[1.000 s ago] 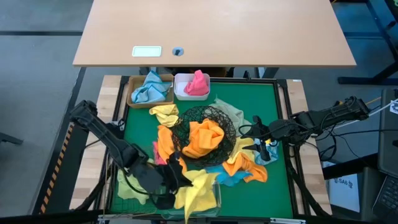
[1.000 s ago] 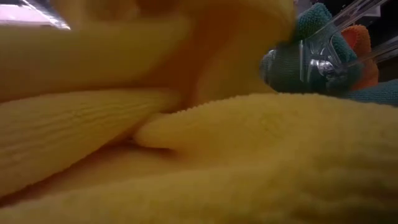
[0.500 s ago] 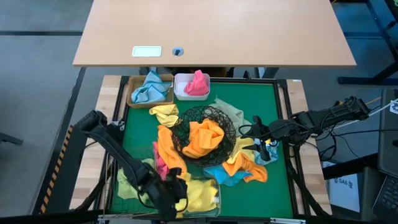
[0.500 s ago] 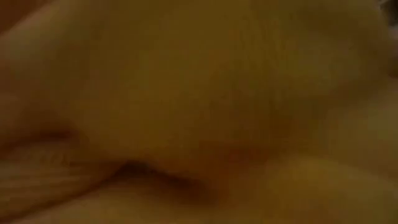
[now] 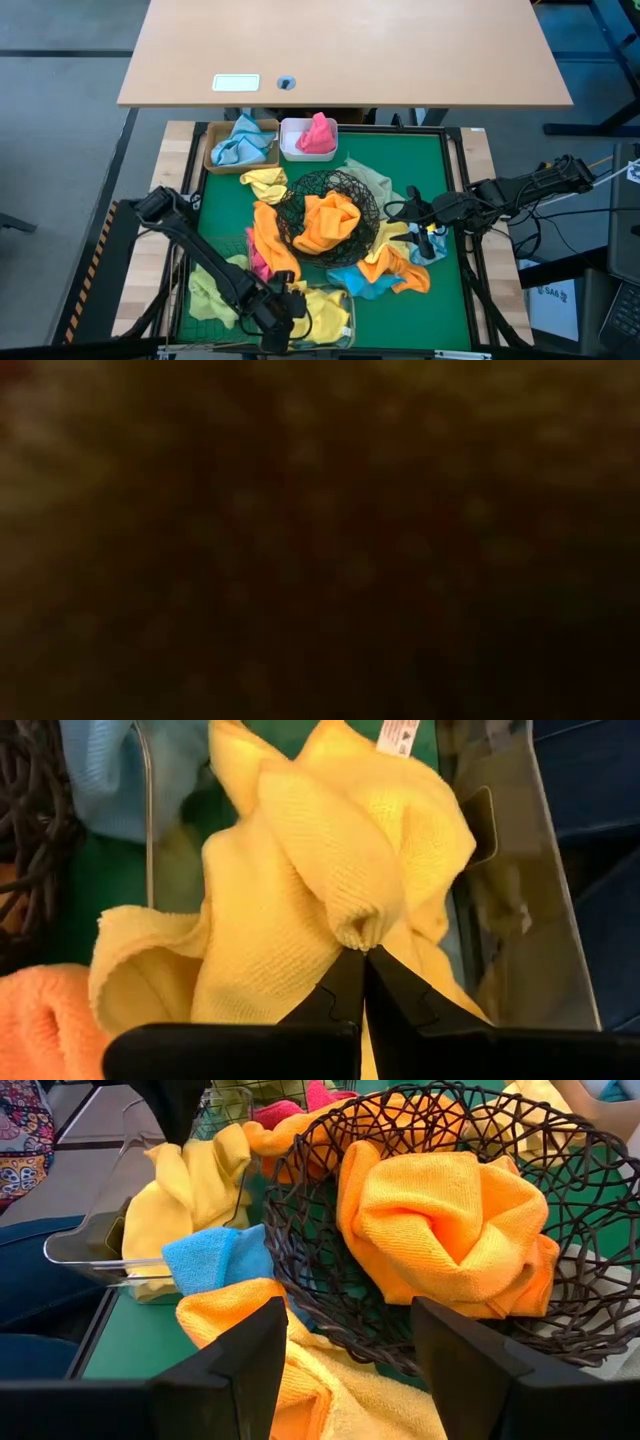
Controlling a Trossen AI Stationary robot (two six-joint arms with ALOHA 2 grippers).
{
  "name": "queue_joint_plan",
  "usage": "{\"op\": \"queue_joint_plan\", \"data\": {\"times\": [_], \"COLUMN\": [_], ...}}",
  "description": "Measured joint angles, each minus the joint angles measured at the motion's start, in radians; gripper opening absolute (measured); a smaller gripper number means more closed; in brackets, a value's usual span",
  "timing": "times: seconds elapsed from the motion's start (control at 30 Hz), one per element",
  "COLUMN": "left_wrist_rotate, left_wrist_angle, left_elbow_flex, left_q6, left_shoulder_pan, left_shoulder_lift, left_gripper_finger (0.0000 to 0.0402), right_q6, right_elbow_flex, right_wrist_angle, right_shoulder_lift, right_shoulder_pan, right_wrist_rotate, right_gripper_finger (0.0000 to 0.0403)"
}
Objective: Sort microfiber towel by color & place in baskets
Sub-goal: Put the yellow towel into the transparent bin
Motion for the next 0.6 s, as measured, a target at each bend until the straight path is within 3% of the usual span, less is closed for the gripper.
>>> {"op": "queue_joint_plan", "data": {"times": [0.33, 0.6], "left_wrist_rotate": [0.089, 0.082], "left_wrist_angle": [-0.007, -0.011], "left_elbow_flex": [-0.006, -0.007], "left_q6": [-0.087, -0.208], "left_shoulder_pan": [0.006, 0.027], "left_shoulder_lift": [0.000, 0.000], "left_gripper_finger": [0.0006, 0.0087], "right_q6": [0.000, 0.000], "right_elbow_flex": [0.000, 0.000], "right_wrist_angle": [-0.002, -0.003], "right_shoulder_lift": [0.000, 0.000], "right_shoulder_pan": [0.000, 0.000], "right_wrist_rotate": [0.000, 0.000], "right_gripper_finger": [0.0214, 0.0214]}}
